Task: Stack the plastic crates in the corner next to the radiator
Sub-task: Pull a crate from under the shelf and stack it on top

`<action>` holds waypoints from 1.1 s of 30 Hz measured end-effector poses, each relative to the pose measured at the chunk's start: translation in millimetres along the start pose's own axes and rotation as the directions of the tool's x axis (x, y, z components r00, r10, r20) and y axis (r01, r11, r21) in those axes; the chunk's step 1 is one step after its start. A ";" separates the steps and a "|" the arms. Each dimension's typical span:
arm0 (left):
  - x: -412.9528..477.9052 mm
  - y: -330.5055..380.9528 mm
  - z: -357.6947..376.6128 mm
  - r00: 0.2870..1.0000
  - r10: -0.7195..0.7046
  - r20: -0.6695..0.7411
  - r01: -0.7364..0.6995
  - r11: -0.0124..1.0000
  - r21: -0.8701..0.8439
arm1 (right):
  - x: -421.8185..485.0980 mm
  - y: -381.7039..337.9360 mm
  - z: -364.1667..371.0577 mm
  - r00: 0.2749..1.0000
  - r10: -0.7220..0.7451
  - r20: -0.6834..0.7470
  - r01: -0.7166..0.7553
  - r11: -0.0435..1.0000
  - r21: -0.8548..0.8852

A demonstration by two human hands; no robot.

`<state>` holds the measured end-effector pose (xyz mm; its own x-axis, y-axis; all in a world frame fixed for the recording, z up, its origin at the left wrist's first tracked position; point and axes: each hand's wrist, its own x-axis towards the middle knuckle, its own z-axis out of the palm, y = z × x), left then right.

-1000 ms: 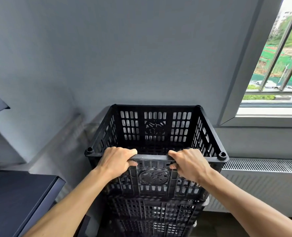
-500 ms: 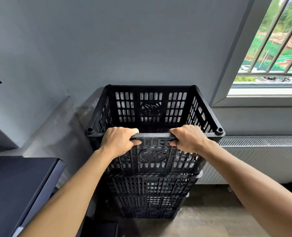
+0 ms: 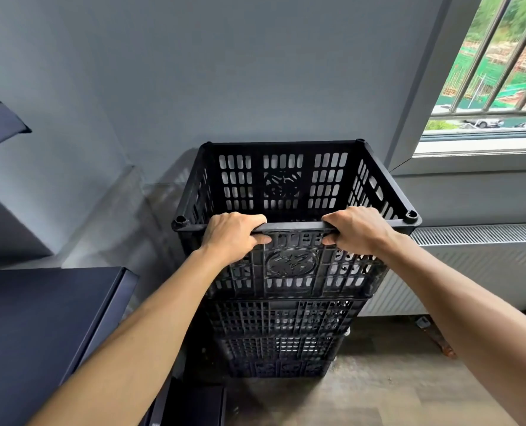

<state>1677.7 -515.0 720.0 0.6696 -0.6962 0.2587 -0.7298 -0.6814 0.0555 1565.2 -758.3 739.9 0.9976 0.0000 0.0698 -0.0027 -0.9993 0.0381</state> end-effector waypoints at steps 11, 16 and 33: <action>1.8 -11.9 -1.3 0.996 0.076 0.042 -0.074 0.997 -0.031 | 2.7 -1.7 1.7 1.000 0.024 0.006 -0.024 1.000 -0.008; 0.4 -13.1 0.0 0.996 0.079 0.028 -0.079 0.997 -0.022 | 2.4 -4.1 0.1 0.998 0.048 0.027 -0.048 0.999 -0.015; -3.9 -13.6 13.2 0.982 0.114 -0.150 -0.103 0.992 0.078 | 3.6 -4.0 8.0 0.998 0.052 -0.043 -0.055 0.996 -0.064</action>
<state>1686.8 -506.0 705.5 0.5536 -0.7276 0.4050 -0.7823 -0.6212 -0.0466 1569.3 -754.5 732.0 0.9921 -0.0507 0.1146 -0.0620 -0.9933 0.0976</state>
